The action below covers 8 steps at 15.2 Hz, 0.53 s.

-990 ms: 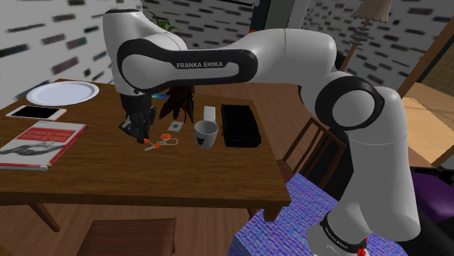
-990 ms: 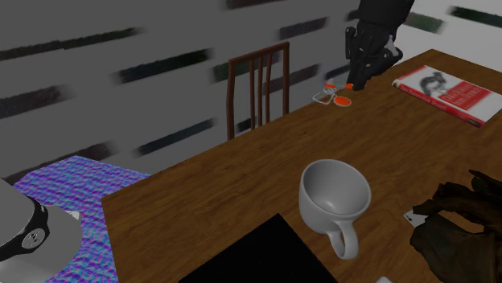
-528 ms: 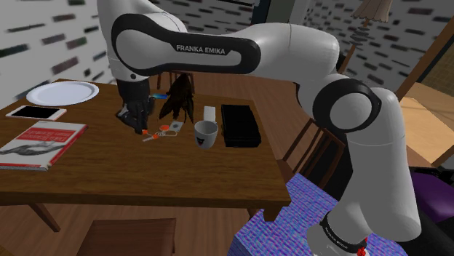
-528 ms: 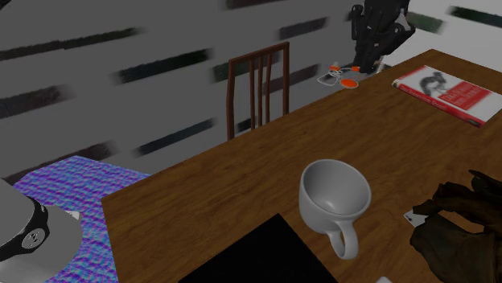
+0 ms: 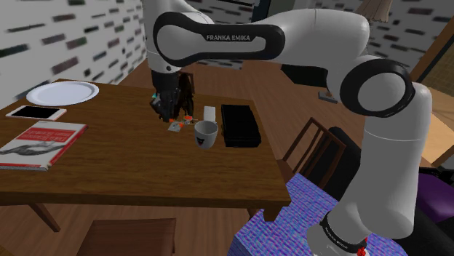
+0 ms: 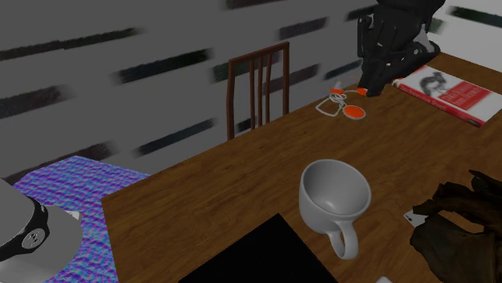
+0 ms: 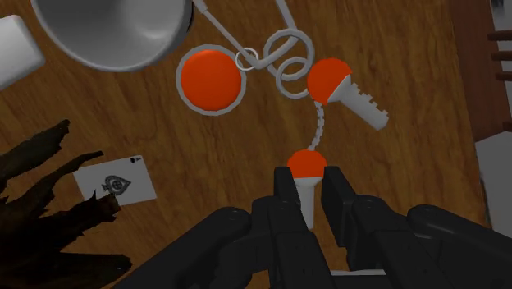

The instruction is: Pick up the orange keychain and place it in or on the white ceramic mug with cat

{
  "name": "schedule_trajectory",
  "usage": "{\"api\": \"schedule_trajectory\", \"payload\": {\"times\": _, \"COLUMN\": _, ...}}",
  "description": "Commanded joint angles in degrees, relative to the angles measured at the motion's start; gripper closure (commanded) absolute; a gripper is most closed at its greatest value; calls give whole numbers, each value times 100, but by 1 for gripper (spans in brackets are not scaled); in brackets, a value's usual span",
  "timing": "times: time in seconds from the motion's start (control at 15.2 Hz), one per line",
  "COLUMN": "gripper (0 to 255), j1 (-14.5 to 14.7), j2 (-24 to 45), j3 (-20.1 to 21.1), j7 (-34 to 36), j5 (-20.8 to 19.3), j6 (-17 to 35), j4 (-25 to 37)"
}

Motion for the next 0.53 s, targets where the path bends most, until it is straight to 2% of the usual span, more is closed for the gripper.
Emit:
{"api": "schedule_trajectory", "payload": {"times": 0.0, "gripper": 255, "j1": -225, "j2": -243, "j3": -49, "j7": -251, "j5": 88, "j6": 104, "j4": -329}}
{"api": "schedule_trajectory", "payload": {"times": 0.46, "gripper": 255, "j1": -904, "j2": -887, "j3": -303, "j7": -1148, "j5": 337, "j6": 346, "j4": -1160}}
